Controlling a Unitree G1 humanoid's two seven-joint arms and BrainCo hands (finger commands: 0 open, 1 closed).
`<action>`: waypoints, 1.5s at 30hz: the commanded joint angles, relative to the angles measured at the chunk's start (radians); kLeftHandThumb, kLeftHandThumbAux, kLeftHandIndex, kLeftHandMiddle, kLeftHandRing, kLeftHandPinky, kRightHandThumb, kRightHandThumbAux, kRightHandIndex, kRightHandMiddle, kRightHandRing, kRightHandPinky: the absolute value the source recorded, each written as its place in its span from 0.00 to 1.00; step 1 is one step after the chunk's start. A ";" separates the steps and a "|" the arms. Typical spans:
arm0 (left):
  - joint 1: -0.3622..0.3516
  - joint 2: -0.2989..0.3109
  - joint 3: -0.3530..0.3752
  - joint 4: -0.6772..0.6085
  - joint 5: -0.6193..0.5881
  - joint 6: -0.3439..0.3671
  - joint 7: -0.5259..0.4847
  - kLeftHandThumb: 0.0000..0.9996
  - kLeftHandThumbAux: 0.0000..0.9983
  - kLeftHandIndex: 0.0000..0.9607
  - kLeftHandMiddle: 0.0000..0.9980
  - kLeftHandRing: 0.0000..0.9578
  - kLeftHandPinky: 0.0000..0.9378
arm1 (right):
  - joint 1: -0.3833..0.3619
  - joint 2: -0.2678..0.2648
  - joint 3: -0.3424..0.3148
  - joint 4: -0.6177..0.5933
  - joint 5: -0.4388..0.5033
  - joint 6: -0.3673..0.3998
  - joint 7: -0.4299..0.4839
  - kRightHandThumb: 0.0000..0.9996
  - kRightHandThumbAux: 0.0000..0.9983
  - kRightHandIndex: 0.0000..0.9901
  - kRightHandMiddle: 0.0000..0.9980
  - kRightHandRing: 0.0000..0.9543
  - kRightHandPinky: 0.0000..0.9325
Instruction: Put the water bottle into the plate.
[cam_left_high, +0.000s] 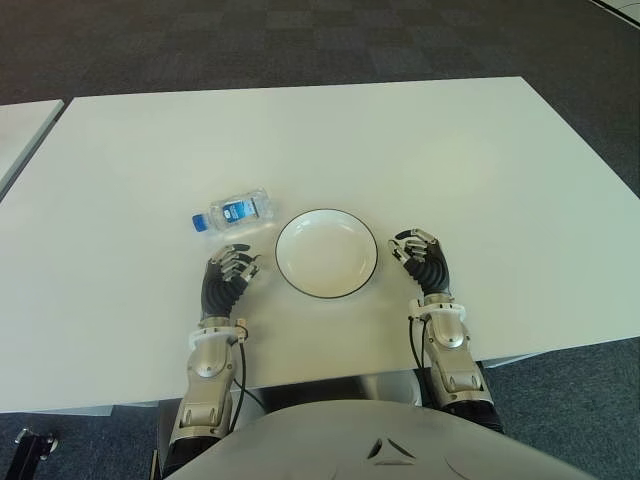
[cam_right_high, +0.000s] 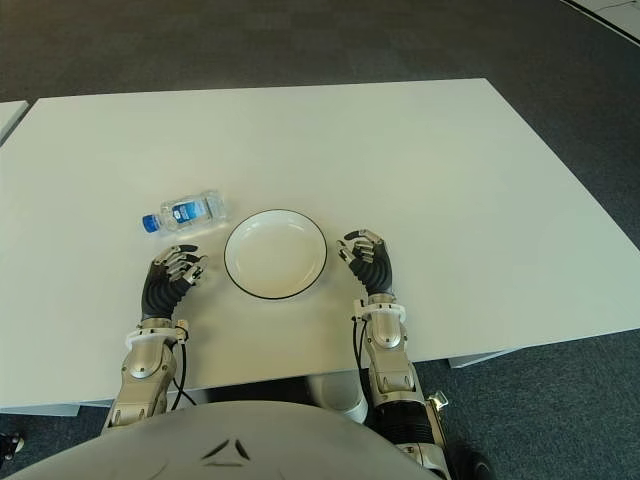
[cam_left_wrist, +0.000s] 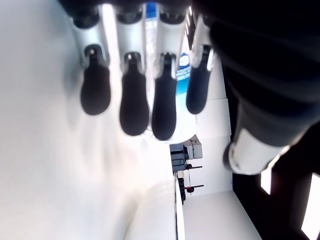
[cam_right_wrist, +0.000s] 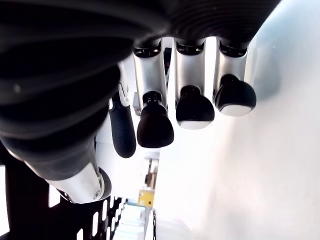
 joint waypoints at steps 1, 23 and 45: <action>0.010 0.006 0.002 0.017 0.001 0.015 -0.007 0.83 0.68 0.40 0.54 0.68 0.70 | 0.006 0.005 0.002 0.003 0.000 0.015 -0.005 0.71 0.73 0.44 0.85 0.91 0.94; 0.013 0.028 -0.009 -0.012 0.115 -0.018 0.058 0.83 0.68 0.40 0.55 0.71 0.73 | 0.005 0.010 0.004 0.012 -0.001 0.008 -0.011 0.71 0.73 0.44 0.85 0.91 0.93; -0.257 0.320 -0.086 0.129 0.733 0.134 0.390 0.84 0.67 0.42 0.54 0.66 0.64 | -0.004 0.019 0.019 0.031 -0.004 -0.007 -0.019 0.71 0.73 0.44 0.83 0.88 0.90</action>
